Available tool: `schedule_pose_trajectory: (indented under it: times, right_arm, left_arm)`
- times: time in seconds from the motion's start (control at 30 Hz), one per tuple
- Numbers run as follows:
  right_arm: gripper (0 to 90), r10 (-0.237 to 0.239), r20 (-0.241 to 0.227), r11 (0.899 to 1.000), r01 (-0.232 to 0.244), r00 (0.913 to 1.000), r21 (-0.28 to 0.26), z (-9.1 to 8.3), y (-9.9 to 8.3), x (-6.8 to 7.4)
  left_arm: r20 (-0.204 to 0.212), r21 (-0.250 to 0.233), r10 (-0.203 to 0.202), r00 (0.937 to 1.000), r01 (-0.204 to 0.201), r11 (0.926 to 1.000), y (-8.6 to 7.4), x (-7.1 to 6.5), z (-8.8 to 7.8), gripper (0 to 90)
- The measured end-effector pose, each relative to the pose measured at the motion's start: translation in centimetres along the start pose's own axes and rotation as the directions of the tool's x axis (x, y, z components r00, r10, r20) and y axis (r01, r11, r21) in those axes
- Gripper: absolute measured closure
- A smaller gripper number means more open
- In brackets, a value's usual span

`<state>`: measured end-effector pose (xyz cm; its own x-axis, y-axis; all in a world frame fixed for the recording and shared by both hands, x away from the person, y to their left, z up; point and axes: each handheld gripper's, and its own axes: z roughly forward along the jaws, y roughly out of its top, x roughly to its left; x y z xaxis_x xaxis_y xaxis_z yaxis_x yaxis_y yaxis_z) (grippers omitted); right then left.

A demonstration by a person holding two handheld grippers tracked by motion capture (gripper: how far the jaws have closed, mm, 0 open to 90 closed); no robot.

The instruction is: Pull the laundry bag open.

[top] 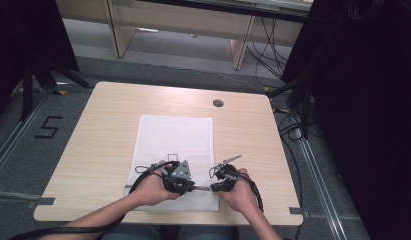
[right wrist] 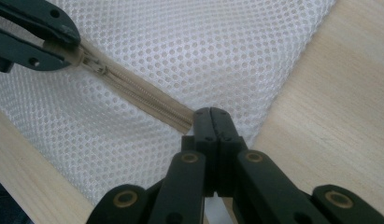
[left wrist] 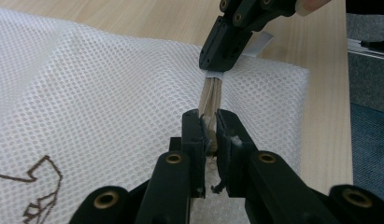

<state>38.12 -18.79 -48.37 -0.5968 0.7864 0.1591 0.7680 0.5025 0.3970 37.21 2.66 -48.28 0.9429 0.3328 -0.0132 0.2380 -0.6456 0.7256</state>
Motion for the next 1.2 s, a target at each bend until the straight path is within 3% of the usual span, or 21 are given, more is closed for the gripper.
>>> schedule_pose_trajectory:
  times: [0.23,0.27,0.63,0.67,1.2]
  right_arm:
    - [90.0,0.000,0.000,1.000,0.000,1.0000,0.000,0.00,-0.01,0.00]
    - [90.0,0.001,0.000,1.000,-0.001,1.0000,-0.001,0.00,-0.01,-0.01]
    - [90.0,0.010,-0.001,1.000,-0.010,1.0000,-0.001,0.00,-0.03,-0.07]
    - [90.0,0.009,0.001,1.000,-0.009,1.0000,-0.001,0.00,-0.02,-0.05]
    - [90.0,0.004,0.003,1.000,-0.004,1.0000,-0.002,0.01,0.00,-0.05]
  left_arm:
    - [0.002,-0.003,0.007,1.0000,-0.007,1.0000,-0.04,-0.04,-0.12,81.8]
    - [0.005,-0.008,-0.008,1.0000,0.008,0.9999,-0.07,-0.06,-0.16,81.8]
    - [0.004,-0.003,-0.007,1.0000,0.007,1.0000,-0.29,0.15,-0.54,81.8]
    - [0.009,-0.010,-0.023,0.9997,0.023,0.9997,-0.33,0.12,-0.54,81.8]
    - [0.013,-0.010,-0.014,0.9998,0.014,0.9999,-0.45,0.16,-0.65,81.8]
